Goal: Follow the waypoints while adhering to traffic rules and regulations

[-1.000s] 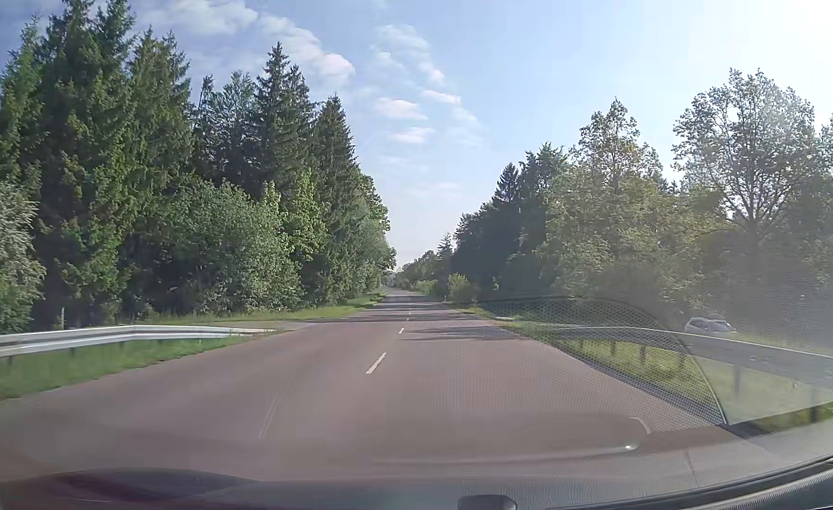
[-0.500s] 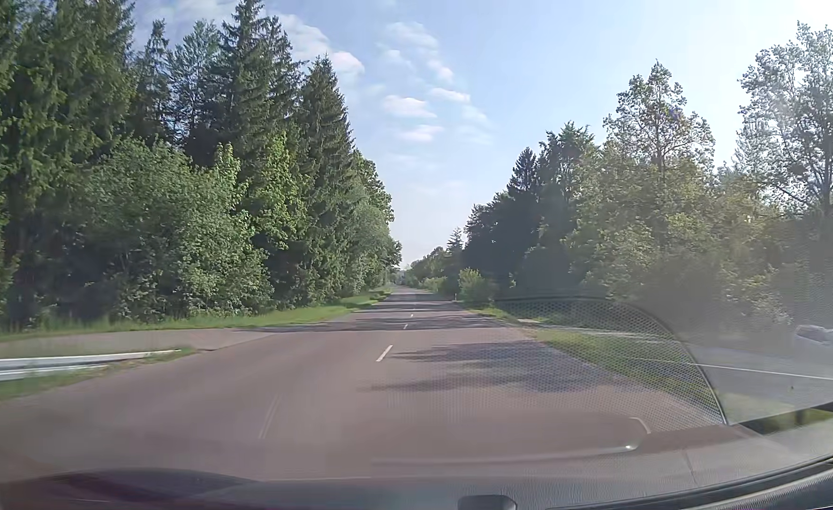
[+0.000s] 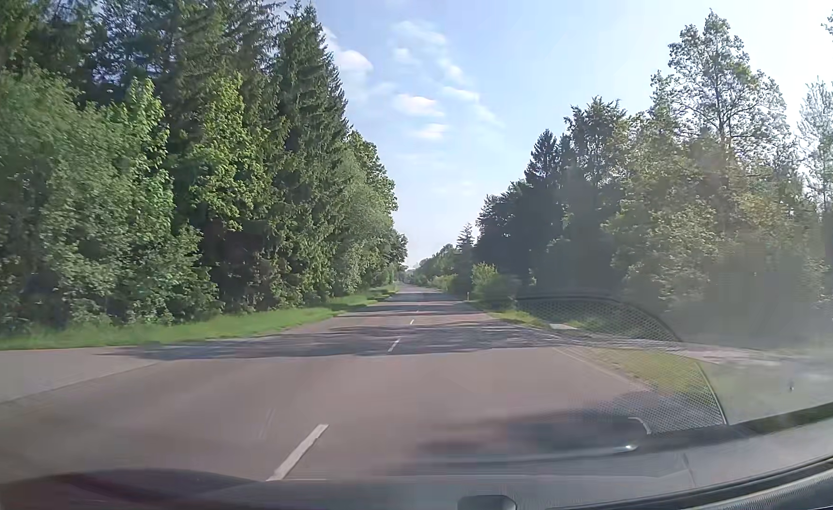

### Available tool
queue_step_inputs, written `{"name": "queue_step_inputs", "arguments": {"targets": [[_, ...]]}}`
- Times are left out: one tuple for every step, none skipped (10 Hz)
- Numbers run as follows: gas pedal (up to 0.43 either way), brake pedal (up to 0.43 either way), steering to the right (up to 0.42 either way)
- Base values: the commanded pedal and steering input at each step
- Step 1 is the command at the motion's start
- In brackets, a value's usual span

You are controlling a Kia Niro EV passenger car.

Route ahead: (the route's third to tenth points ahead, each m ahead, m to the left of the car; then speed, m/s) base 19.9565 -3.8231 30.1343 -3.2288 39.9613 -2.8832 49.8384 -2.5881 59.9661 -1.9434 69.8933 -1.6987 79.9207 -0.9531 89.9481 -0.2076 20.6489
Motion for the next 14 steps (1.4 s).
{"name": "queue_step_inputs", "arguments": {"targets": [[0.280,0.000,-0.008],[0.280,0.000,-0.006],[0.280,0.000,-0.005],[0.280,0.000,-0.005],[0.280,0.000,-0.004],[0.280,0.000,-0.002],[0.280,0.000,0.000],[0.280,0.000,0.000],[0.280,0.000,0.000],[0.280,0.000,0.001],[0.280,0.000,0.001],[0.280,0.000,0.001],[0.280,0.000,0.001],[0.280,0.000,0.001]]}}
